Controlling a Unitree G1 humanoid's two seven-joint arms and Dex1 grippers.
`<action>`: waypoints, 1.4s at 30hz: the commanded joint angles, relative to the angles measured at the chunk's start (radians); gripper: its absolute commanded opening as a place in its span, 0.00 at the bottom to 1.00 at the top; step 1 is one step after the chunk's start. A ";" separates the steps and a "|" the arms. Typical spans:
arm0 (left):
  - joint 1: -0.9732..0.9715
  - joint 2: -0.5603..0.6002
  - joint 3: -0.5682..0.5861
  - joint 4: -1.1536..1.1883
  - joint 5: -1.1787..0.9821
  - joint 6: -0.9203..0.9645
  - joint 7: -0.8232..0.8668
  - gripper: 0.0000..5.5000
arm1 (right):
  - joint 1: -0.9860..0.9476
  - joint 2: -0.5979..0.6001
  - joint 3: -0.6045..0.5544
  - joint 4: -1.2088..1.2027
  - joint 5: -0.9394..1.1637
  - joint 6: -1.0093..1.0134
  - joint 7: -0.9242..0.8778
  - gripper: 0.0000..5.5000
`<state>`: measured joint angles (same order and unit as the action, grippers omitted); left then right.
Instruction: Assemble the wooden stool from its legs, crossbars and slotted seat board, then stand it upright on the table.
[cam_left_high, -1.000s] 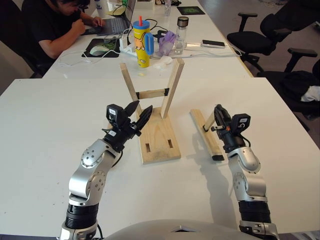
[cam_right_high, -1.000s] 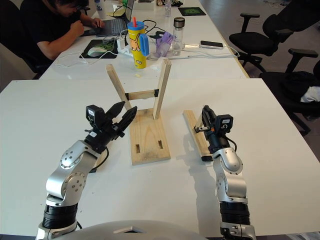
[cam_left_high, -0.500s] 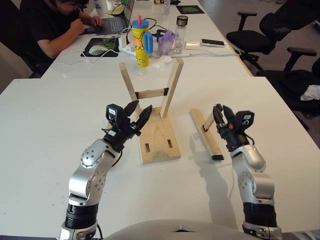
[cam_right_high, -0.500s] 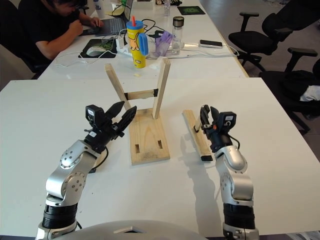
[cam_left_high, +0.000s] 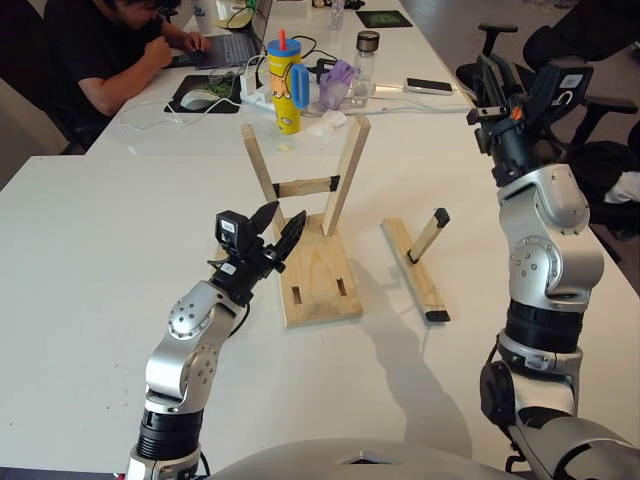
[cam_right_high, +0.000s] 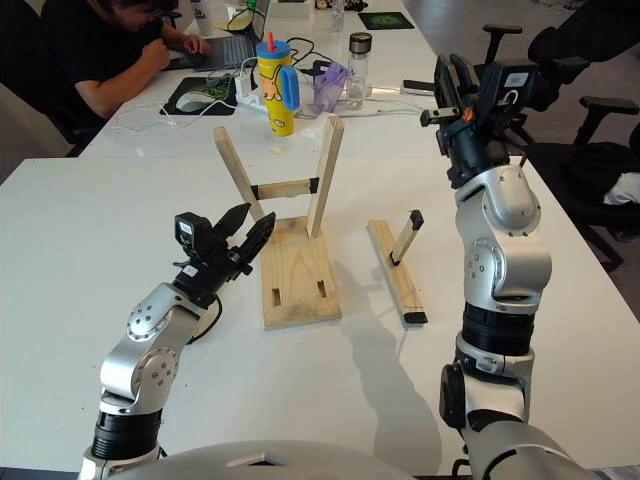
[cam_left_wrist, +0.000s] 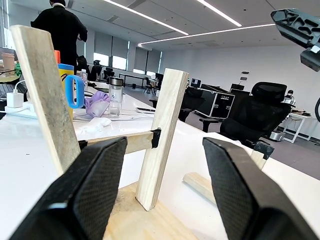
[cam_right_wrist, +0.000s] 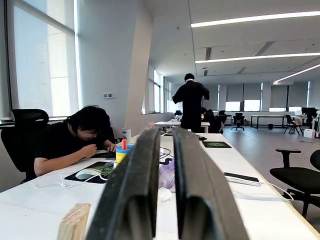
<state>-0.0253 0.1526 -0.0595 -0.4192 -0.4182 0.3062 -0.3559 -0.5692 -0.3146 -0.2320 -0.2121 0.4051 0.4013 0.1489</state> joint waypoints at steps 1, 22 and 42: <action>-0.002 -0.011 -0.010 0.014 0.025 -0.019 0.012 0.51 | 0.208 0.114 0.036 0.190 0.011 0.102 -0.023 0.00; -0.064 -0.033 -0.008 0.092 0.036 -0.083 0.001 0.51 | 0.024 0.082 0.037 0.150 -0.068 -0.175 0.034 0.00; -0.050 -0.045 -0.011 0.084 0.043 -0.086 0.011 0.51 | 0.069 0.072 0.086 0.099 -0.138 -0.214 0.042 0.00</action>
<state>-0.0762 0.1104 -0.0688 -0.3344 -0.3804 0.2202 -0.3488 -0.4633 -0.2277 -0.1465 -0.0917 0.2819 0.2013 0.1894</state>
